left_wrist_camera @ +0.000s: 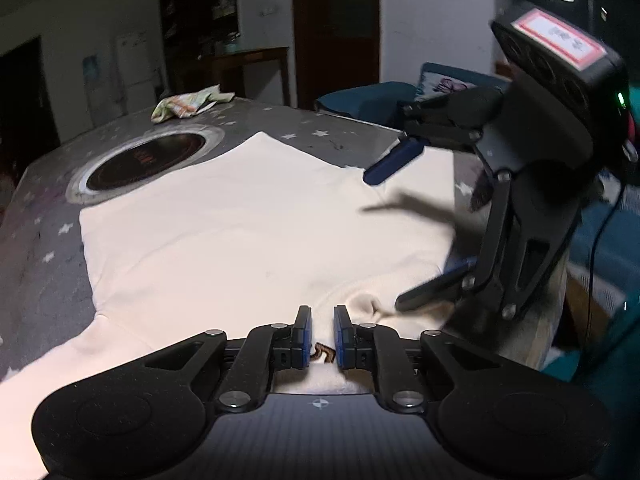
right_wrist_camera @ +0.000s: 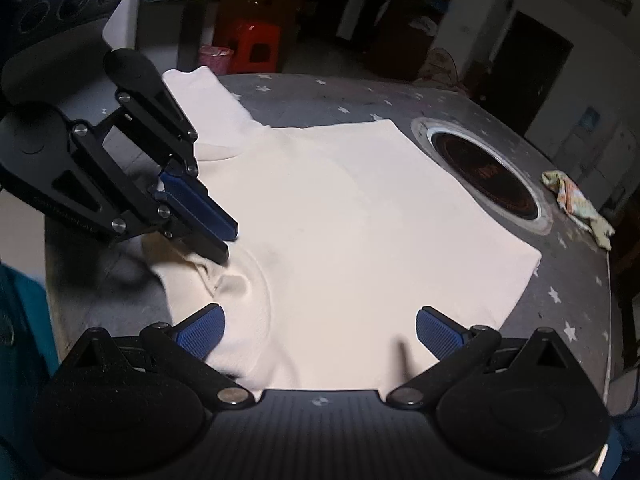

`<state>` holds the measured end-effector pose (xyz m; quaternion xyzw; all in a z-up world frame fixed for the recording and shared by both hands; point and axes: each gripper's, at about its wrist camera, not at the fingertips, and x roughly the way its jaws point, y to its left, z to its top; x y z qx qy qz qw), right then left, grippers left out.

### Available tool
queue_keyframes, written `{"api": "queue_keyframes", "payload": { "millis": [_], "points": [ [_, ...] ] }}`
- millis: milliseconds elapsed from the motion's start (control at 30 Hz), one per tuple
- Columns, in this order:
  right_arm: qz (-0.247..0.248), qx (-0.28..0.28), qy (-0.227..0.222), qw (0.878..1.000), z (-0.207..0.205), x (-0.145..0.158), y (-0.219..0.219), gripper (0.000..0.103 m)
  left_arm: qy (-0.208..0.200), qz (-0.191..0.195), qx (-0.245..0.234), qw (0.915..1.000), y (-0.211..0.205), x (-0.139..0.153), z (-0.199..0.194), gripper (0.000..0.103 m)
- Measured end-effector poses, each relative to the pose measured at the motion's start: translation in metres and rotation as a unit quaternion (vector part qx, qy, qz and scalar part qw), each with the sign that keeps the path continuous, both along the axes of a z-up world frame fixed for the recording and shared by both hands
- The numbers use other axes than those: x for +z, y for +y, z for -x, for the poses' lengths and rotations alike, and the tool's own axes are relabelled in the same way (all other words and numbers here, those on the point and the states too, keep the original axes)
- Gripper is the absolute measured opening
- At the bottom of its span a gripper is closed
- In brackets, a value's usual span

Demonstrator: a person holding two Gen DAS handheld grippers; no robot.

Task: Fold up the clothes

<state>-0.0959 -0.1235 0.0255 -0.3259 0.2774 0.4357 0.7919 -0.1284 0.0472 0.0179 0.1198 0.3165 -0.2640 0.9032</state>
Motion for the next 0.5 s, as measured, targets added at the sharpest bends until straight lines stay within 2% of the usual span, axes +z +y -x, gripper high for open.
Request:
{"api": "queue_keyframes", "payload": {
  "millis": [100, 267, 400, 500],
  "points": [
    [-0.006, -0.001, -0.008, 1.0, 0.0, 0.007, -0.001, 0.103, -0.011, -0.007, -0.008, 0.9999, 0.0, 0.0, 0.004, 0.014],
    [-0.039, -0.033, -0.018, 0.999, -0.012, 0.013, 0.007, 0.103, -0.014, -0.006, -0.009, 0.9998, 0.001, -0.001, 0.006, 0.014],
    [-0.032, -0.032, -0.003, 0.999, -0.016, 0.003, 0.014, 0.103, -0.014, -0.006, -0.007, 0.9999, 0.003, -0.002, 0.005, 0.015],
    [-0.016, -0.011, -0.012, 1.0, -0.005, -0.002, 0.012, 0.103, -0.011, -0.001, -0.003, 0.9999, 0.004, -0.001, 0.004, 0.016]
  ]
}}
